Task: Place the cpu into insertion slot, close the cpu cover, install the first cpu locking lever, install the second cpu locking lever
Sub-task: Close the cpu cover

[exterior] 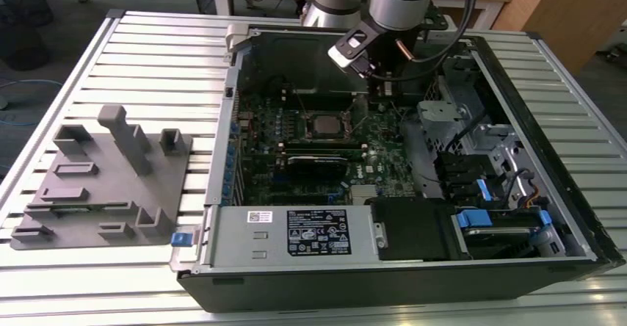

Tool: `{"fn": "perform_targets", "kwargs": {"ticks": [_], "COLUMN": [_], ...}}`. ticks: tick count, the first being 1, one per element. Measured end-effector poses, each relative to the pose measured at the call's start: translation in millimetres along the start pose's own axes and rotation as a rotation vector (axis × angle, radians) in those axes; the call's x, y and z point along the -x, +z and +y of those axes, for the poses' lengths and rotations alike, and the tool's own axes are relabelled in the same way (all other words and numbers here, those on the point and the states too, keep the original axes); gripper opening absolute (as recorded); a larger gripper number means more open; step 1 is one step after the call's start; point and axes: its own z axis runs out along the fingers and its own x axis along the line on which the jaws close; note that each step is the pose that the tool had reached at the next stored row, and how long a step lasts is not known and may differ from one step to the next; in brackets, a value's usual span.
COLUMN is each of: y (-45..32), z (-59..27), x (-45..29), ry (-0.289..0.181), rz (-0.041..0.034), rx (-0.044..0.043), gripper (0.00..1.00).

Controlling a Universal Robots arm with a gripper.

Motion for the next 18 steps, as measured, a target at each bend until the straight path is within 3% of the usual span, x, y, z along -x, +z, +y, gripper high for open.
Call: {"fn": "perform_targets", "kwargs": {"ticks": [7, 18], "y": [0.3, 2.7], "z": [-0.9, -20.9], "x": [-0.3, -9.3], "ry": [0.000, 0.001], "rz": [0.0003, 0.0000], "rx": [-0.0047, -0.0048], "gripper": [0.11, 0.11]}}
